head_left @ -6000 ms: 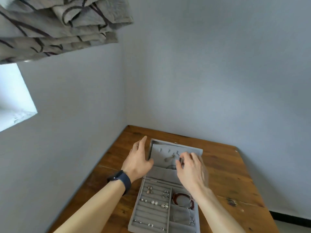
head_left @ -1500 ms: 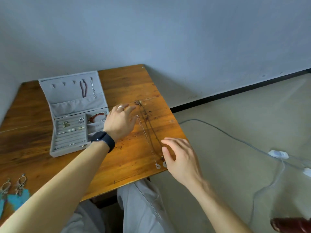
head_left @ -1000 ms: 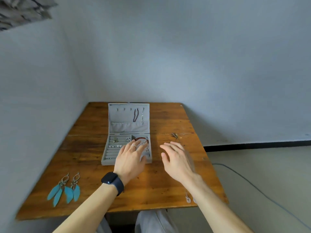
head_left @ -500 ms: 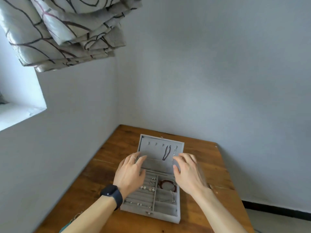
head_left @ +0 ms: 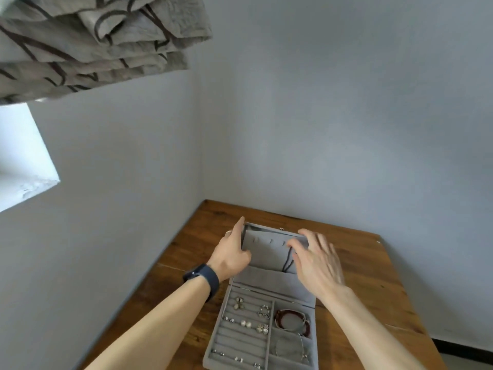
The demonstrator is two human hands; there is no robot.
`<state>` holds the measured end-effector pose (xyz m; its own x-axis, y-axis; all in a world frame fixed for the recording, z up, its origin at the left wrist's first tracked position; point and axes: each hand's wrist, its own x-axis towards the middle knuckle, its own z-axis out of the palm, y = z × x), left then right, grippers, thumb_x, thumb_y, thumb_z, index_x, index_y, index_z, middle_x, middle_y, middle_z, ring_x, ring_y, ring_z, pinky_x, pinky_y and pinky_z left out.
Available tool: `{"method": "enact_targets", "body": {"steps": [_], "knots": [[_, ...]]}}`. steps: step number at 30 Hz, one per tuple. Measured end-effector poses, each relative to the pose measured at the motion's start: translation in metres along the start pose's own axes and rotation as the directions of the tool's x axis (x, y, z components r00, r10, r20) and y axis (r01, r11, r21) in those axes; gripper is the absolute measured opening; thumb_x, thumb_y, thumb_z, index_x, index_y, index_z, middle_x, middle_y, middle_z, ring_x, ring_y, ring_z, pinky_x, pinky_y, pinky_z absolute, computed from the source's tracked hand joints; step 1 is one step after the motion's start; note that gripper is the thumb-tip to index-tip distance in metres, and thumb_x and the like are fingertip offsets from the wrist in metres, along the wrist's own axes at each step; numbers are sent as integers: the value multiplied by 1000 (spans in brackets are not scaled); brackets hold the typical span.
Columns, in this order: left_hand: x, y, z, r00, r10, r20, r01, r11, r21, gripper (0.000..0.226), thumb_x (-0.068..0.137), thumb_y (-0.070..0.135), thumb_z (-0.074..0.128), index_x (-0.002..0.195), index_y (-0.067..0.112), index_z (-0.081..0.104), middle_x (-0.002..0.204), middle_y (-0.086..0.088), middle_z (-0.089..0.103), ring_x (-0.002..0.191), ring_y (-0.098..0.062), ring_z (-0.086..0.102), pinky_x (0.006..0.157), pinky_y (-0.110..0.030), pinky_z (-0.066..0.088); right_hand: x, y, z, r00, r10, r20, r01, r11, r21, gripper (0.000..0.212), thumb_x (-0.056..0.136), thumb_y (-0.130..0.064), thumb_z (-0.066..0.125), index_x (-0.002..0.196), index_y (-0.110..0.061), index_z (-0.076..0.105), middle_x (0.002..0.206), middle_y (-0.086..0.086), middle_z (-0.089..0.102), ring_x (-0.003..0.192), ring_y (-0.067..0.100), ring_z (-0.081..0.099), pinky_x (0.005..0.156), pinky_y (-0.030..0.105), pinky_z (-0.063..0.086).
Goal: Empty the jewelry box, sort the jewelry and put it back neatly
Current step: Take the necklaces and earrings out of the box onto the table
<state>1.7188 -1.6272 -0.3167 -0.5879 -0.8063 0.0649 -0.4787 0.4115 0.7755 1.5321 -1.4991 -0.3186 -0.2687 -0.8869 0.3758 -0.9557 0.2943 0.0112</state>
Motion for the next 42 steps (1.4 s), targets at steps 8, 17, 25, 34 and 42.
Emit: {"method": "enact_targets", "body": {"steps": [8,17,25,34,42], "knots": [[4,-9,-8,999,12,-51,-13,1000,-16,78,91,9,67,154,30,26,141,-5,47,125,-21,50,99,-32,51,7,-3,-13,997,-81,-9,79,985,-154,32,86,-3,60,113,-21,58,133,3,51,109,28,47,82,38,39],[-1,-2,-16,999,24,-43,-24,1000,-3,74,87,11,72,147,31,33,131,-4,55,118,-22,55,92,-33,55,8,5,-74,976,-88,-198,119,981,152,12,94,-1,57,98,-10,51,85,5,63,72,27,57,56,32,41],[-29,63,-32,992,128,-5,-127,990,55,88,77,21,71,152,32,26,152,-7,36,139,-27,31,100,-29,33,-8,-13,-140,922,-156,-355,232,955,184,5,99,-7,52,98,-12,50,86,1,58,74,24,54,57,32,40],[-90,169,-62,918,398,-9,-396,916,59,20,83,45,70,95,29,72,92,13,73,87,-4,66,78,-24,54,-39,-32,-206,903,-201,-379,286,941,183,7,101,-20,50,101,-14,54,92,1,60,84,27,56,63,41,49],[-142,179,-71,922,385,26,-374,909,-184,10,92,33,69,91,24,76,81,10,76,79,-3,70,78,-23,53,-99,-32,-212,968,116,-224,57,765,642,22,92,-34,66,110,-34,53,93,-21,68,87,-5,63,75,9,44]]}}
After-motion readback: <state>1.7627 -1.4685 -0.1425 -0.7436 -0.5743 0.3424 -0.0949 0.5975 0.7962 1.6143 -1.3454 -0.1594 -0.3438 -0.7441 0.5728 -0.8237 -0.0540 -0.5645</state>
